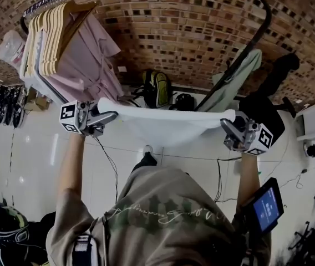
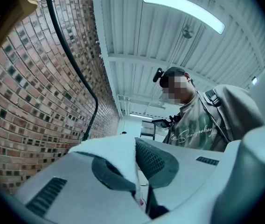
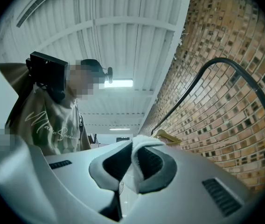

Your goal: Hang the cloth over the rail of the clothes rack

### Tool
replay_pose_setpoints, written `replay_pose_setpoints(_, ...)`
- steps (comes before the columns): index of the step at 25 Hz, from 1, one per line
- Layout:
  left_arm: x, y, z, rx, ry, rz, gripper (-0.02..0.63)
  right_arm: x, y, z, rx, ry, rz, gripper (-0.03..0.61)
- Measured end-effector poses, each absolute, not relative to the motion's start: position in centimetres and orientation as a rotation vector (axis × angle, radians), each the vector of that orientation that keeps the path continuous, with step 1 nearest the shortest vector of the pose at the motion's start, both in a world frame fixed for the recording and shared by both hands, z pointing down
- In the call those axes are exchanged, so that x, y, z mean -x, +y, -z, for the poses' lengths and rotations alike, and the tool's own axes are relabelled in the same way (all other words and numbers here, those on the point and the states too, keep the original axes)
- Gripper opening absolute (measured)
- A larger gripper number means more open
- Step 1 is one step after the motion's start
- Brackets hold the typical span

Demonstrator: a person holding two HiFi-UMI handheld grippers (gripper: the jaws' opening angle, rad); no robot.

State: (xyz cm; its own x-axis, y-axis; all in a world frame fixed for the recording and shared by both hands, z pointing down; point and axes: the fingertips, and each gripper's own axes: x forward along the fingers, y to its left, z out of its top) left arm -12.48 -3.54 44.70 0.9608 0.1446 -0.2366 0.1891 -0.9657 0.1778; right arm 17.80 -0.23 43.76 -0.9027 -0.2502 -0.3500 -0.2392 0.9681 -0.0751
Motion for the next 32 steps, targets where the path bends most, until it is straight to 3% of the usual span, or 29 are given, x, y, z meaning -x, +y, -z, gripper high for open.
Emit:
replay_pose_setpoints(6,12.4,-8.3,-39.1,-2.875,0.265,0.406,0.015,-18.7,-5.4,-38.4,0.322,2.614,0.155,0.028)
replay_pose_setpoints(15,12.6,-17.8,-27.7,-2.925,0.212,0.275,0.015,-18.4,-13.5,-28.7,0.336,2.735,-0.083,0.028)
replay_pose_setpoints(32,14.0,-22.9,-21.0,-2.903,0.220,0.385,0.015,-17.0,-18.4,-20.2,0.162,2.805,-0.094,0.028)
